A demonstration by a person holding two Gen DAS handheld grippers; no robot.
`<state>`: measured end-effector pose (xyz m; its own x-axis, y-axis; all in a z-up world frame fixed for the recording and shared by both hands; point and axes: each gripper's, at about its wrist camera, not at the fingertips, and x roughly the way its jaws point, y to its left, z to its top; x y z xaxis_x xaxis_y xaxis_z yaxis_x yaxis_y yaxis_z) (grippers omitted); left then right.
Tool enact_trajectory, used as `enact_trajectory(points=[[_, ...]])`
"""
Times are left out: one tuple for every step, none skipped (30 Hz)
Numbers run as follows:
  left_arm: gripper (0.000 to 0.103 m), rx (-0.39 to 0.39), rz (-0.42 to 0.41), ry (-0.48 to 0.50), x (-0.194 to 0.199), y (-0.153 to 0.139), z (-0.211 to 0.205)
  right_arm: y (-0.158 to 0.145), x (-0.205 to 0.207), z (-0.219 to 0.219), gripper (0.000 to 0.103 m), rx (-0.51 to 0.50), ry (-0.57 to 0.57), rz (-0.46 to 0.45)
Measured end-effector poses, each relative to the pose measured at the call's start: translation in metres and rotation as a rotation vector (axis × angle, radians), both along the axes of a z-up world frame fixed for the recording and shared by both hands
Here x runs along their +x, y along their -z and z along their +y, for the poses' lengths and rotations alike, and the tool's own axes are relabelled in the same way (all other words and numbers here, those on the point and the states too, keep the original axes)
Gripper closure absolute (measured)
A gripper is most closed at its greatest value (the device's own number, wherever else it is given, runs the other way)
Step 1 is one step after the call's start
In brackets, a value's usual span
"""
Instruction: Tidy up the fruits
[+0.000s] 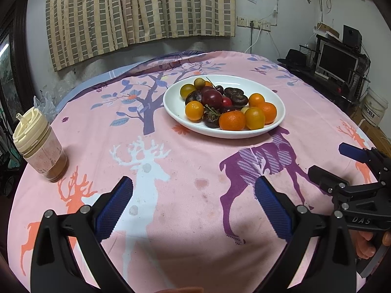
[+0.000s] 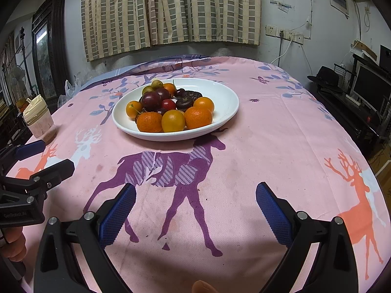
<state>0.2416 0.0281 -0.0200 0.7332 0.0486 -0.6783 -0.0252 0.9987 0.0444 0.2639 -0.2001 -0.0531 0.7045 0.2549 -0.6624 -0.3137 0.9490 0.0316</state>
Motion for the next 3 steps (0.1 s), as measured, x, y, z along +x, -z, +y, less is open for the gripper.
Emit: enact_trajectory(points=[[0.005, 0.0, 0.001, 0.0, 0.0, 0.0, 0.0002, 0.0001, 0.0003, -0.0003, 0.004, 0.0, 0.001, 0.001], [0.005, -0.002, 0.0, 0.0, -0.0003, -0.0001, 0.0002, 0.0, 0.0, -0.0001, 0.004, 0.0, 0.0, 0.0], [0.005, -0.003, 0.001, 0.0, -0.0002, -0.0001, 0.0003, 0.0, 0.0001, -0.0003, 0.004, 0.0, 0.001, 0.0]])
